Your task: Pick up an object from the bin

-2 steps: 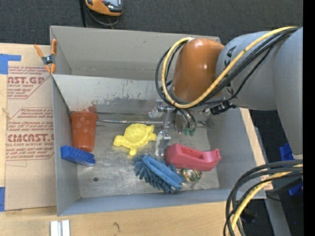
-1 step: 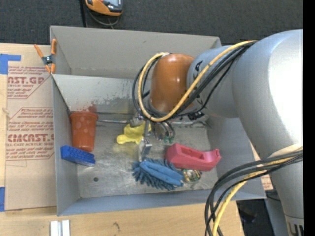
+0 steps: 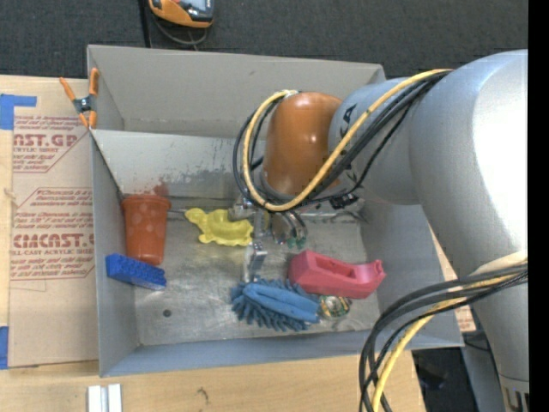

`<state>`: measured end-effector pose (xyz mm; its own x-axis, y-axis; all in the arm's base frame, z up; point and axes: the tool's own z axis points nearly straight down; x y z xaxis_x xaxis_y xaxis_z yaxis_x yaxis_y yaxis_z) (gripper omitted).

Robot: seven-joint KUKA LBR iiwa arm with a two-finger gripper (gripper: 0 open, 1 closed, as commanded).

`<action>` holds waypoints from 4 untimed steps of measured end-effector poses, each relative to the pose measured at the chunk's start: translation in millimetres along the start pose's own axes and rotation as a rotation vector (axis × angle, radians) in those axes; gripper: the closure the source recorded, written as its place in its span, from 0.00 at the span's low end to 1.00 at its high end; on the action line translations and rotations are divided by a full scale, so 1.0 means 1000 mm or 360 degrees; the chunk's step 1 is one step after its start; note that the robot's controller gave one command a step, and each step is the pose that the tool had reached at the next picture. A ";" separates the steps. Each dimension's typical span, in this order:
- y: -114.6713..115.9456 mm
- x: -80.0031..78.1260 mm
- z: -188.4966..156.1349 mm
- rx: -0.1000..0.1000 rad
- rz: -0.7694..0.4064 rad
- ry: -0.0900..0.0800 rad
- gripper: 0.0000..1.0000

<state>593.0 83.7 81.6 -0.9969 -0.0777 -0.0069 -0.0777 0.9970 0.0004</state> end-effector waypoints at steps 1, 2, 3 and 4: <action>0.002 -0.001 0.004 -0.0001 0.0005 0.0007 0.00; 0.011 -0.003 0.008 0.0000 0.0038 0.0000 0.00; 0.003 -0.007 -0.003 -0.0001 0.0006 -0.0014 1.00; 0.003 -0.007 -0.004 -0.0002 0.0006 -0.0016 1.00</action>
Offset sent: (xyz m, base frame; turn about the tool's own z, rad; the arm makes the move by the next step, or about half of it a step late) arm 0.0002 0.0138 -0.0116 0.0266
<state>599.7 86.8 85.2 -0.9971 -0.0739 -0.0169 -0.0739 0.9973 0.0016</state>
